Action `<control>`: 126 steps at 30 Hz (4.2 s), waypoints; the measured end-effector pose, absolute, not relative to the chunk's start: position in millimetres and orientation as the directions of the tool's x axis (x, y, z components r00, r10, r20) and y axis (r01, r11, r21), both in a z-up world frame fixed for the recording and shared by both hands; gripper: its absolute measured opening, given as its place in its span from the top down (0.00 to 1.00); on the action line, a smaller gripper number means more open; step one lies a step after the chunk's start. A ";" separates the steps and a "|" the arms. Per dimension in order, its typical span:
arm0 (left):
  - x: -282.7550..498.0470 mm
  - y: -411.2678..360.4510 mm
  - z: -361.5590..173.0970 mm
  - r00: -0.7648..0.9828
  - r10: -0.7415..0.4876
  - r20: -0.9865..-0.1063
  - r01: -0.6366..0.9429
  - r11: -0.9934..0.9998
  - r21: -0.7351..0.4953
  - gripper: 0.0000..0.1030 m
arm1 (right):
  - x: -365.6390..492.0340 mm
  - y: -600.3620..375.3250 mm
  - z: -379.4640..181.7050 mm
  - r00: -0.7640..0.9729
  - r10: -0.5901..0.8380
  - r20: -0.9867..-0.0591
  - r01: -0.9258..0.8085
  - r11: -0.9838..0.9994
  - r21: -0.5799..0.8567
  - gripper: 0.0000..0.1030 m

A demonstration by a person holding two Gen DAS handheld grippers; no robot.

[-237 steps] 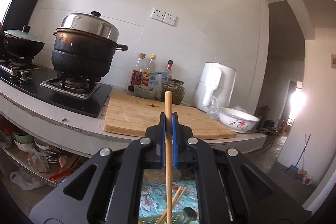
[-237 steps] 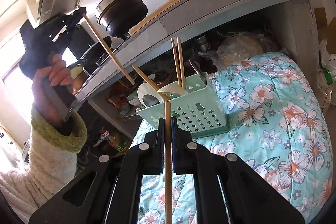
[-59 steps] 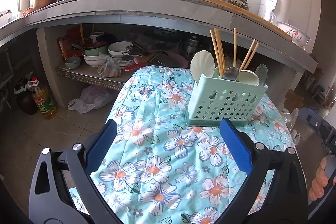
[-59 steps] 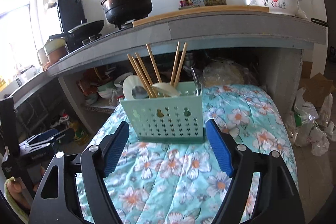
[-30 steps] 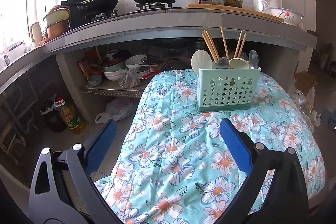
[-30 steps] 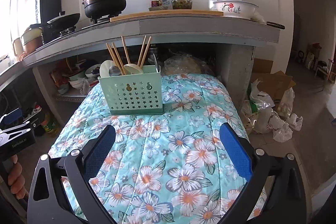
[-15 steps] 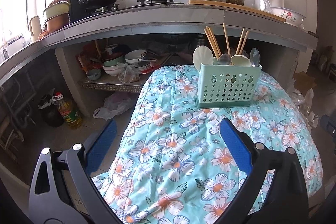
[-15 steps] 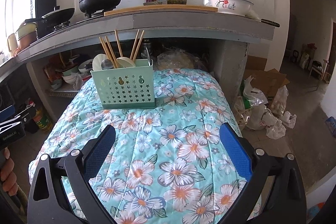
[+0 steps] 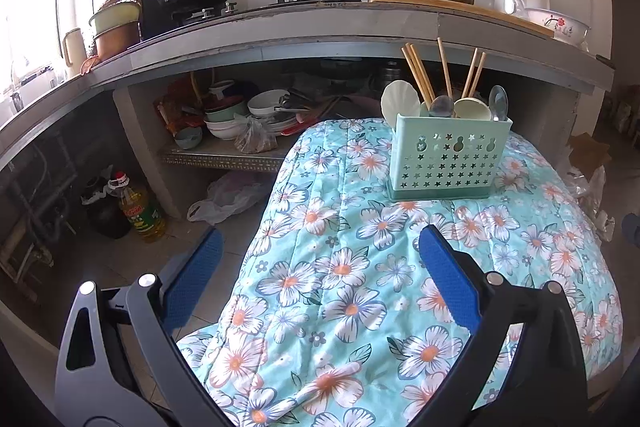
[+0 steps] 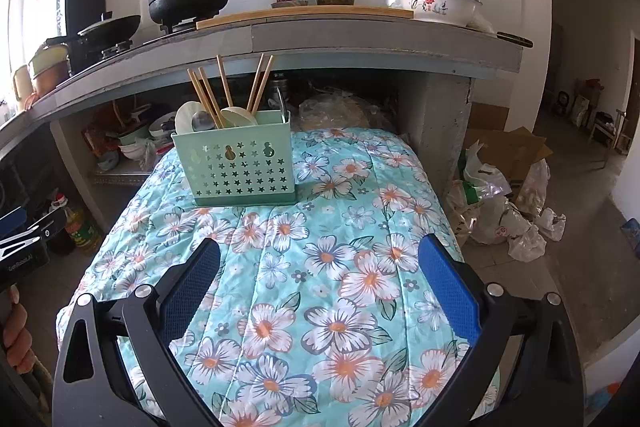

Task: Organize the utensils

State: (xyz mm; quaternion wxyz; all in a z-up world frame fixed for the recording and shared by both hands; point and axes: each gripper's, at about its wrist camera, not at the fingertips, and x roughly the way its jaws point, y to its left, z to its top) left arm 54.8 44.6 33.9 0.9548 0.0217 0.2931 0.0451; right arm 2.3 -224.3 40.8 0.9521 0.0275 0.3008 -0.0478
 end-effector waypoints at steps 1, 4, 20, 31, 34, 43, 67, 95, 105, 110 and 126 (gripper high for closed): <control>54.8 45.2 33.6 0.824 0.098 -0.559 -0.074 0.995 0.066 0.08 | 2.6 -223.9 40.7 0.813 -0.073 -0.577 0.106 0.994 0.024 0.06; 55.0 45.7 33.5 0.823 0.098 -0.560 -0.074 0.995 0.066 0.08 | 2.6 -222.1 40.9 0.813 -0.072 -0.578 0.103 0.994 0.021 0.06; 55.4 44.4 32.1 0.823 0.100 -0.559 -0.071 0.995 0.073 0.08 | 0.7 -222.9 45.1 0.823 -0.061 -0.565 0.100 0.994 0.039 0.06; 56.1 42.9 32.0 0.821 0.092 -0.564 -0.062 0.995 0.073 0.08 | 1.2 -221.5 43.6 0.820 -0.058 -0.570 0.097 0.995 0.038 0.06; 55.6 42.6 32.2 0.821 0.091 -0.563 -0.061 0.995 0.073 0.08 | 1.4 -221.4 43.3 0.820 -0.056 -0.570 0.095 0.995 0.039 0.06; 55.6 42.3 32.2 0.821 0.091 -0.564 -0.061 0.996 0.072 0.08 | 1.9 -221.2 42.6 0.819 -0.056 -0.571 0.095 0.995 0.038 0.06; 56.1 42.9 32.1 0.820 0.094 -0.564 -0.063 0.995 0.073 0.08 | 2.3 -219.8 40.9 0.818 -0.055 -0.572 0.092 0.995 0.035 0.06; 57.4 42.8 29.7 0.814 0.093 -0.573 -0.061 0.995 0.074 0.08 | 4.2 -222.2 40.0 0.815 -0.041 -0.577 0.080 0.996 0.042 0.06; 57.9 42.8 30.2 0.814 0.093 -0.573 -0.061 0.995 0.075 0.08 | 4.7 -221.8 39.5 0.817 -0.039 -0.576 0.078 0.996 0.043 0.06; 57.9 42.5 30.0 0.815 0.091 -0.572 -0.058 0.995 0.076 0.08 | 4.6 -222.3 39.6 0.816 -0.039 -0.576 0.078 0.996 0.043 0.06; 59.2 41.3 30.4 0.816 0.085 -0.572 -0.049 0.996 0.077 0.08 | 6.1 -220.9 40.2 0.818 -0.034 -0.575 0.071 0.997 0.041 0.06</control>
